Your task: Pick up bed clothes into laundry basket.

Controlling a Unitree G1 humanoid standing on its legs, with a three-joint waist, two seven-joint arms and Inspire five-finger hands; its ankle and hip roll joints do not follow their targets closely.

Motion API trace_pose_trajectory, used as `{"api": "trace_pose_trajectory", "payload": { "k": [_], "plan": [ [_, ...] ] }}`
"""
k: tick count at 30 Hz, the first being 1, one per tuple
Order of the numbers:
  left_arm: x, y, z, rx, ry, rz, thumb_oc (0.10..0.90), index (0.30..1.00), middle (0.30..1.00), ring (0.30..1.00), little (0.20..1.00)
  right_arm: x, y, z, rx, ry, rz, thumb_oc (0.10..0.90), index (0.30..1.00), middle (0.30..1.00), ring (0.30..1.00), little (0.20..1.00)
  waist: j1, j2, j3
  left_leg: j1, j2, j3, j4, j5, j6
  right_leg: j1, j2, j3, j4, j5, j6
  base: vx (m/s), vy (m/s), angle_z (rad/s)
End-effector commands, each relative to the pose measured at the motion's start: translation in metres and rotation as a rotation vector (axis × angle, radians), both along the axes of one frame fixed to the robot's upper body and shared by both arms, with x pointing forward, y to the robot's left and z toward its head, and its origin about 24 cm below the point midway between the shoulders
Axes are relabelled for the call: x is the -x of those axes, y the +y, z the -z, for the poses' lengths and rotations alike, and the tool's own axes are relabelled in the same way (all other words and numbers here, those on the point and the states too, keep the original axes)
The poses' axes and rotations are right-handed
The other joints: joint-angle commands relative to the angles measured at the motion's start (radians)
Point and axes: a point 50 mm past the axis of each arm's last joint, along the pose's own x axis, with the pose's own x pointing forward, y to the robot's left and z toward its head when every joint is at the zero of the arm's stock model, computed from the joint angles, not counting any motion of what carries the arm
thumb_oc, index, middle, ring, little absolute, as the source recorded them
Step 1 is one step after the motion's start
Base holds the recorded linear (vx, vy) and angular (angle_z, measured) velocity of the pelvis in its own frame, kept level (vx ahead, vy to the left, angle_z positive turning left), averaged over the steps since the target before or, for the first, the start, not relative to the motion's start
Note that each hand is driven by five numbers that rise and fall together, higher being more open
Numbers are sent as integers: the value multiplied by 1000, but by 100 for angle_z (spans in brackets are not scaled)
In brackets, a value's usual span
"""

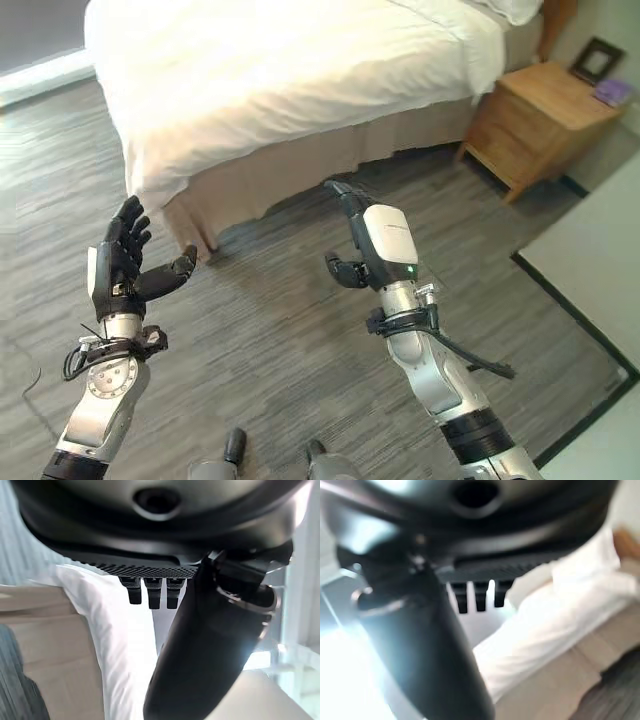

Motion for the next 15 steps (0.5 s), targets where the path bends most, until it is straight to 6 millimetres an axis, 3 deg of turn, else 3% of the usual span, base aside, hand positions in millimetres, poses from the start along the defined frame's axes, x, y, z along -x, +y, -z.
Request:
{"api": "trace_pose_trajectory", "payload": {
  "k": [1, 3, 4, 6, 7, 8, 10, 11, 13, 15],
  "plan": [
    [12, 20, -43, -58, -228, 5, 800, 900, 900, 900, 900, -3, 26, -34, -287, -100, -168, 800, 900, 900, 900, 900, 45, -66, -77, 48, -22, 5, -65, -133, -75, 113, -140, 10, -351, 150, 113, -61, -305, 15],
    [16, 26, -39, -33, -213, 3, 800, 900, 900, 900, 900, -1, 10, -29, -331, -72, -135, 800, 900, 900, 900, 900, 47, -62, -53, 3, -6, 45, -52, -94, -87, 131, -147, -51, -351, 140, 106, -180, -210, 24],
    [14, 26, -39, -23, -211, 7, 800, 900, 900, 900, 900, 2, -5, -23, -344, -55, -87, 800, 900, 900, 900, 900, 13, -67, -45, -2, 28, 223, -35, -87, -77, 141, -174, -120, -350, 132, 105, -178, -123, 95],
    [11, 25, -39, -3, -198, 46, 800, 900, 900, 900, 900, 4, -19, -23, -381, -65, -25, 800, 900, 900, 900, 900, -29, -81, -43, 19, 90, 505, 53, -124, -72, 150, -213, -243, -343, 124, 106, -207, -118, 167],
    [10, 26, -39, -4, -196, 53, 800, 900, 900, 900, 900, 6, -27, -23, -405, -76, 10, 800, 900, 900, 900, 900, -48, -85, -45, 28, 105, 593, 119, -153, -72, 145, -227, -294, -339, 132, 98, -227, -102, 171],
    [10, 26, -39, -5, -196, 54, 800, 900, 900, 900, 900, 6, -27, -23, -406, -77, 10, 800, 900, 900, 900, 900, -49, -85, -47, 17, 109, 591, 129, -153, -72, 141, -225, -295, -340, 137, 97, -180, -92, 144],
    [11, 29, -37, -21, -172, 65, 800, 900, 900, 900, 900, 12, -34, -22, -445, -84, 40, 800, 900, 900, 900, 900, -72, -90, -54, 23, 106, 628, 237, -204, -81, 146, -251, -373, -328, 145, 89, -160, -48, 101],
    [11, 31, -34, -31, -155, 57, 800, 900, 900, 900, 900, 15, -39, -20, -457, -86, 60, 800, 900, 900, 900, 900, -74, -86, -58, 26, 106, 640, 244, -195, -90, 144, -261, -402, -323, 146, 91, -98, 21, 134],
    [13, 32, -27, -53, -106, 79, 800, 900, 900, 900, 900, 21, -43, -16, -466, -74, 81, 800, 900, 900, 900, 900, -101, -55, -88, 82, 81, 636, 112, -202, -80, 141, -265, -454, -313, 155, 113, 12, 111, 168],
    [13, 34, -25, -78, -93, 73, 800, 900, 900, 900, 900, 24, -45, -10, -484, -63, 96, 800, 900, 900, 900, 900, -116, -50, -105, 109, 74, 618, 30, -160, -79, 142, -286, -483, -300, 174, 124, 32, 148, 94]
  ]
}}
